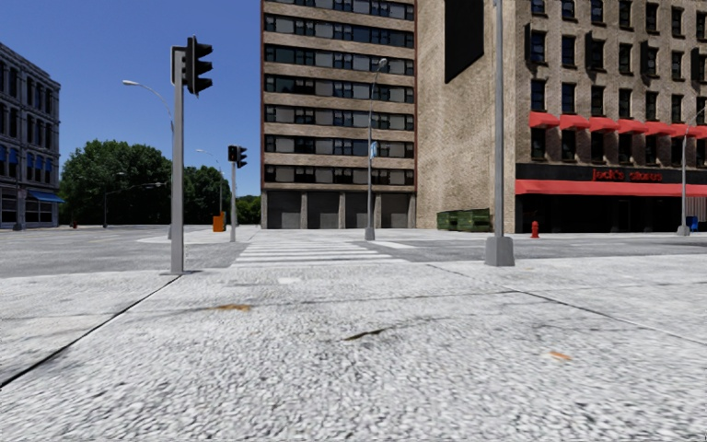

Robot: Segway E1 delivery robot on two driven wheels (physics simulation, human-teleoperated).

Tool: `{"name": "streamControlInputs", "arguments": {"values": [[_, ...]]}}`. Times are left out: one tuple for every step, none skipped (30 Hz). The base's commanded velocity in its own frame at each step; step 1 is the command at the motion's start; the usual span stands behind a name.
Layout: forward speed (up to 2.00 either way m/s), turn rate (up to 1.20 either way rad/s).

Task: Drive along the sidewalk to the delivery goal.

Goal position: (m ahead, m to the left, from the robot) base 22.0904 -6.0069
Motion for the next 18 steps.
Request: {"name": "streamControlInputs", "arguments": {"values": [[1.55,-0.01],[1.55,-0.01],[1.55,-0.01],[1.55,-0.01],[1.55,-0.01],[1.55,0.0],[1.55,0.0],[1.55,0.0],[1.55,0.0],[1.55,0.0],[1.55,0.0],[1.55,0.0],[1.55,0.0],[1.55,0.0],[1.55,0.0],[1.55,0.0],[1.55,0.0],[1.55,0.0]]}}
